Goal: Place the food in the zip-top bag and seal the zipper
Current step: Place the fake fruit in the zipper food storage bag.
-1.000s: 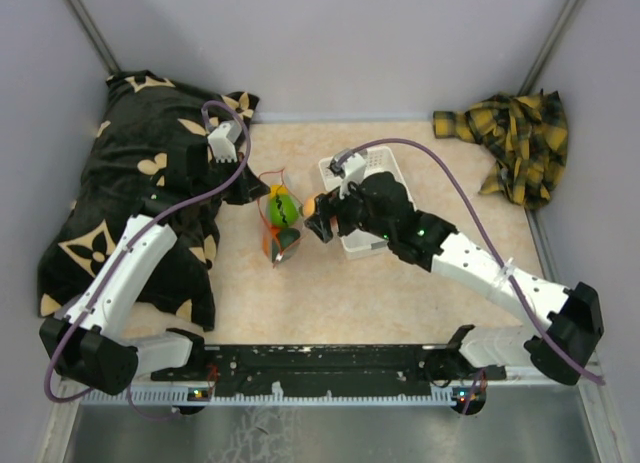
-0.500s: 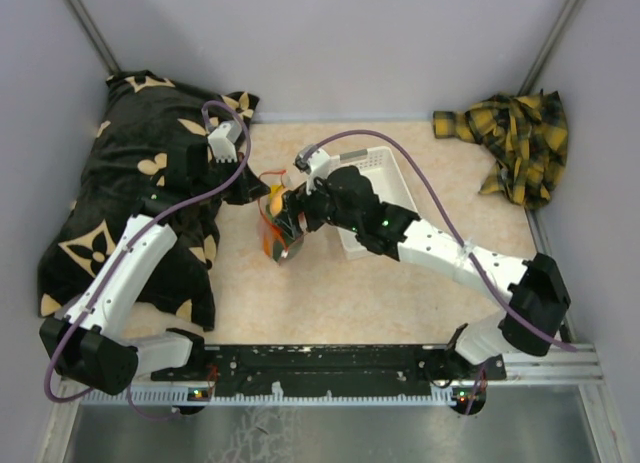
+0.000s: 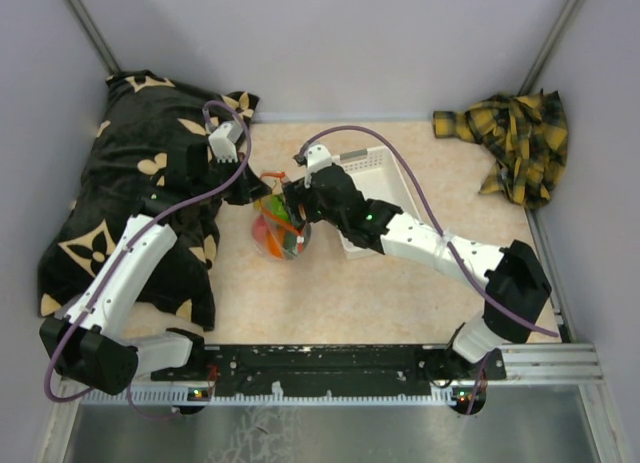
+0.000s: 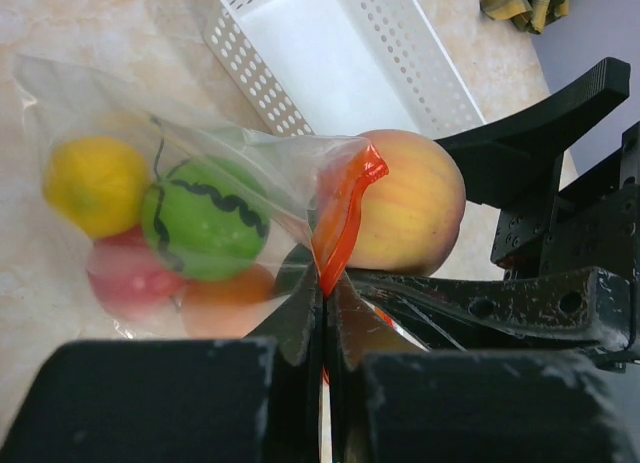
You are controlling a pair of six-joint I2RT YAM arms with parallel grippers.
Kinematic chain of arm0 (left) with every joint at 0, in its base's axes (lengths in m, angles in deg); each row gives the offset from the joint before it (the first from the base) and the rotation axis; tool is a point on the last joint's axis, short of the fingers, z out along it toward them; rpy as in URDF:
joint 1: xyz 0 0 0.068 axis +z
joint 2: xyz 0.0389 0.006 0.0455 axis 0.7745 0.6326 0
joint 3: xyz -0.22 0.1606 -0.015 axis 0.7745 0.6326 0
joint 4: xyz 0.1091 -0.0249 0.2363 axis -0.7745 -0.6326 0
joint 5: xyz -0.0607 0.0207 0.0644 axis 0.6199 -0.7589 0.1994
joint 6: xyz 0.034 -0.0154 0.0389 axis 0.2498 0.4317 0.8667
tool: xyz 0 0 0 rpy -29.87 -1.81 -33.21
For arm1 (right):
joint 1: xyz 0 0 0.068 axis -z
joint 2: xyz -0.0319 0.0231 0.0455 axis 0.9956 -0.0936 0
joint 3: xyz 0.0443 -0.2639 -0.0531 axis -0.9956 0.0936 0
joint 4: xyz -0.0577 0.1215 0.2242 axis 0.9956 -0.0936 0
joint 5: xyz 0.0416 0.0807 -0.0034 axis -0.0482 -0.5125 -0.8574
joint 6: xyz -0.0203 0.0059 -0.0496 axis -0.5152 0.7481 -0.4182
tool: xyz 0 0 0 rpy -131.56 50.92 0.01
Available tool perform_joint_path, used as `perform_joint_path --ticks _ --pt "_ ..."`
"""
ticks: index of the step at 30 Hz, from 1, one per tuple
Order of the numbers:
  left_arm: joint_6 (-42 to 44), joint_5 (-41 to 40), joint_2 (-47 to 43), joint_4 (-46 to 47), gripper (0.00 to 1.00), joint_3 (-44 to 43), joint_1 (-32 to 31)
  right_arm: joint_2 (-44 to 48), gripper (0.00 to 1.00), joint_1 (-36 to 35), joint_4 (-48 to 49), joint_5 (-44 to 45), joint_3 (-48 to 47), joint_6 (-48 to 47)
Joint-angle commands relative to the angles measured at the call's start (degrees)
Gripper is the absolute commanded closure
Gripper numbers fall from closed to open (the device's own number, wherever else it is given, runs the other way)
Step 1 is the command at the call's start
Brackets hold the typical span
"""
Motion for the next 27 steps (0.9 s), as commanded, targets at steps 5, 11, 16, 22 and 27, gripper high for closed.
perform_joint_path --ticks 5,11,16,22,27 --pt "-0.41 1.94 -0.05 2.69 1.0 0.03 0.44 0.64 0.31 -0.58 5.88 -7.67 -0.62 -3.09" --pt "-0.48 1.83 0.11 2.61 1.0 -0.03 0.44 2.83 0.32 -0.61 8.43 -18.8 1.32 -7.5" --pt "-0.43 2.07 0.29 2.52 1.0 -0.07 0.44 4.28 0.32 -0.5 10.23 -25.69 3.6 -11.87" --pt "-0.31 2.77 0.36 2.6 1.0 -0.03 0.44 1.09 0.33 -0.04 6.05 -32.16 -0.02 -16.89" --pt "-0.21 3.07 0.62 2.6 1.0 -0.03 0.44 0.95 0.33 -0.06 5.97 -35.03 -0.29 -19.59"
